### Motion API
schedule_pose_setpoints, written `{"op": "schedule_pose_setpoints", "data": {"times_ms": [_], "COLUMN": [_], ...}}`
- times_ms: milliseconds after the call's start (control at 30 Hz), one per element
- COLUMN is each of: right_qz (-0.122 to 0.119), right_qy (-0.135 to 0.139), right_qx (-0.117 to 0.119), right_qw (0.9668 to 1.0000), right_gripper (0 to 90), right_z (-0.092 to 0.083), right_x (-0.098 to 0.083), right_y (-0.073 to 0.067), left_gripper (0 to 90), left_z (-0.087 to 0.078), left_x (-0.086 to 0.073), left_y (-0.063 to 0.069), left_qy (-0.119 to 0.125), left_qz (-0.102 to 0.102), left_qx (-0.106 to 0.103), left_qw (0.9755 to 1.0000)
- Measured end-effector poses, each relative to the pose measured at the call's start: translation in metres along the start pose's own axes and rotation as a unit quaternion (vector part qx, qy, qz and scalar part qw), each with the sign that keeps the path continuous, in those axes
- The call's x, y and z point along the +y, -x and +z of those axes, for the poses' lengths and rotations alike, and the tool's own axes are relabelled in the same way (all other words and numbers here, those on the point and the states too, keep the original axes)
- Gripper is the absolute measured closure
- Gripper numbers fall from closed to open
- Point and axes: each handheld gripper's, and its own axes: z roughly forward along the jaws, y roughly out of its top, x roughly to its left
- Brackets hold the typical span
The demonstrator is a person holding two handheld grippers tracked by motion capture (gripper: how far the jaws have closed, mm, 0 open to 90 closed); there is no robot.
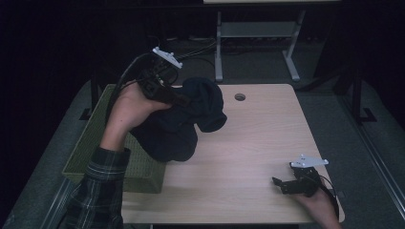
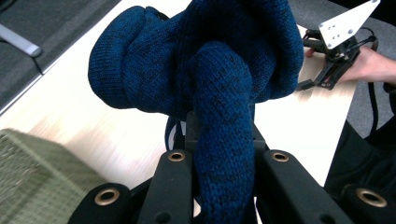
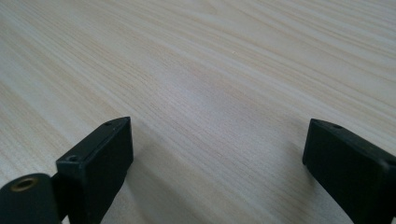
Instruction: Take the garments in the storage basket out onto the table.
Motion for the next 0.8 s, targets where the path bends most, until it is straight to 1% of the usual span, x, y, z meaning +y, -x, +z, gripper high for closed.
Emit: {"op": "schedule_pose_setpoints", "data": {"times_ms": [33,67,100,167,200,233,267,300,367,400,433,467,500,533,600,633,700,733,767,800], "right_qz": [0.000,0.000,0.000,0.000,0.000,0.000,0.000,0.000,-0.002,-0.002,-0.002,-0.002,-0.001,-0.001,-0.001,0.000,-0.003,-0.003,-0.002,-0.002], "right_qy": [0.000,0.000,0.000,0.000,0.000,0.000,0.000,0.000,-0.001,-0.001,-0.001,-0.001,-0.001,-0.001,-0.001,-0.001,0.001,0.001,0.001,0.001], "right_qx": [0.000,0.000,0.000,0.000,0.000,0.000,0.000,0.000,0.000,0.000,0.000,0.000,0.000,0.000,0.000,0.000,0.000,0.000,0.000,0.000], "right_qw": [1.0000,1.0000,1.0000,1.0000,1.0000,1.0000,1.0000,1.0000,1.0000,1.0000,1.0000,1.0000,1.0000,1.0000,1.0000,1.0000,1.0000,1.0000,1.0000,1.0000], "right_gripper": [8.2,8.3,8.2,8.2,8.2,8.2,8.2,8.2,8.1,8.1,8.1,8.1,8.0,8.0,8.0,8.0,8.0,8.0,8.0,8.0], "right_z": [0.000,0.000,0.000,0.000,0.000,0.000,0.000,0.000,0.000,0.000,0.000,0.000,0.000,0.000,0.000,0.000,0.000,0.000,0.000,0.000], "right_x": [0.000,0.000,0.000,0.000,0.000,0.000,0.000,0.000,0.000,0.000,0.000,0.000,0.000,0.000,0.000,0.000,0.000,0.000,0.000,0.000], "right_y": [0.000,0.000,0.000,0.000,0.000,0.000,0.000,0.000,0.000,0.000,0.000,0.000,0.000,0.000,0.000,0.000,0.000,0.000,0.000,0.000], "left_gripper": [79.3,79.3,79.4,79.4,79.4,79.4,79.4,79.4,79.4,79.4,79.4,79.4,79.4,79.4,79.4,79.4,79.5,79.5,79.5,79.5], "left_z": [0.003,0.003,0.009,0.015,0.015,0.021,0.021,0.024,0.033,0.033,0.039,0.039,0.046,0.046,0.054,0.063,0.071,0.071,0.078,0.078], "left_x": [0.002,0.002,0.005,0.008,0.008,0.011,0.011,0.012,0.017,0.017,0.019,0.019,0.020,0.020,0.020,0.020,0.021,0.021,0.022,0.022], "left_y": [0.001,0.001,0.003,0.006,0.006,0.008,0.008,0.009,0.013,0.013,0.016,0.016,0.018,0.018,0.020,0.021,0.023,0.023,0.025,0.025], "left_qy": [0.000,0.000,-0.001,-0.002,-0.002,-0.007,-0.007,-0.006,-0.009,-0.009,-0.009,-0.009,-0.010,-0.010,-0.012,-0.011,-0.014,-0.014,-0.014,-0.014], "left_qz": [0.000,0.000,0.002,0.003,0.003,0.007,0.007,0.005,0.010,0.010,0.012,0.012,0.011,0.011,0.011,0.010,0.008,0.008,0.010,0.010], "left_qx": [-0.003,-0.003,-0.008,-0.010,-0.010,-0.014,-0.014,-0.014,-0.019,-0.019,-0.021,-0.021,-0.027,-0.027,-0.027,-0.031,-0.034,-0.034,-0.037,-0.037], "left_qw": [1.0000,1.0000,1.0000,0.9999,0.9999,0.9999,0.9999,0.9999,0.9997,0.9997,0.9997,0.9997,0.9995,0.9995,0.9995,0.9994,0.9993,0.9993,0.9992,0.9992]}}
